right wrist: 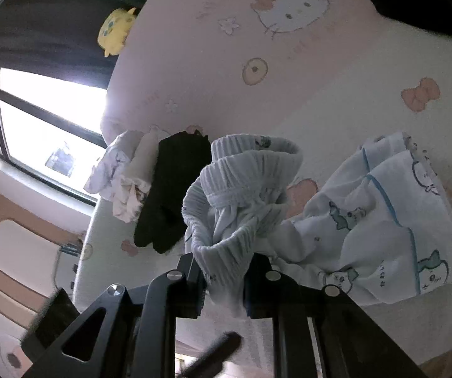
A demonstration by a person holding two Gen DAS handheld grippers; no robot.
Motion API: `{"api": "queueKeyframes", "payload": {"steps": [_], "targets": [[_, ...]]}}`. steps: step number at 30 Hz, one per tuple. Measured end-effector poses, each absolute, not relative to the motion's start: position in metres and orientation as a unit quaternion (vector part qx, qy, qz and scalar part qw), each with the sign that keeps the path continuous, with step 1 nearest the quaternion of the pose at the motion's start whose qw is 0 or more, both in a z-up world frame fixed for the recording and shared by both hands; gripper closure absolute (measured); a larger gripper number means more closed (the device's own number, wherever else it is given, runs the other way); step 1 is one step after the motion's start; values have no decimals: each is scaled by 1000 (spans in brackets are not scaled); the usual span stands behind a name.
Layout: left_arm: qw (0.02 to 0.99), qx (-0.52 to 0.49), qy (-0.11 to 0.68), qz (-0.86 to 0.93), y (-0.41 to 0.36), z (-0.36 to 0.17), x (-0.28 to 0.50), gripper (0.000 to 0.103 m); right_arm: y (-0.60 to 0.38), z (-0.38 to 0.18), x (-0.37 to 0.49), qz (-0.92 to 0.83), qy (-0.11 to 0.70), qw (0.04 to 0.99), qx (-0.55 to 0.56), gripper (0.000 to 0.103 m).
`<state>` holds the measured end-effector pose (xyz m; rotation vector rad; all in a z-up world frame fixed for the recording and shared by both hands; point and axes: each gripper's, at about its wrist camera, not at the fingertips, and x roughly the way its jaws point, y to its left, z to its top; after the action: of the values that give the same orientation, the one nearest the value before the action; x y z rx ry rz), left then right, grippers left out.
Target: Fold clothes
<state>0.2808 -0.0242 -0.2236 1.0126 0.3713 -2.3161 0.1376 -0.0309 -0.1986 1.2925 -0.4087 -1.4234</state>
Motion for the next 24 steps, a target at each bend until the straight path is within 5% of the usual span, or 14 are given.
{"api": "queueKeyframes", "payload": {"steps": [16, 20, 24], "targets": [[329, 388, 132, -851, -29, -259, 236, 22, -30, -208, 123, -587, -197, 521, 587, 85], [332, 378, 160, -849, -36, -255, 237, 62, -25, -208, 122, -600, -202, 507, 585, 85], [349, 387, 104, -847, -24, -247, 239, 63, -13, -205, 123, -627, -211, 478, 578, 86]]}}
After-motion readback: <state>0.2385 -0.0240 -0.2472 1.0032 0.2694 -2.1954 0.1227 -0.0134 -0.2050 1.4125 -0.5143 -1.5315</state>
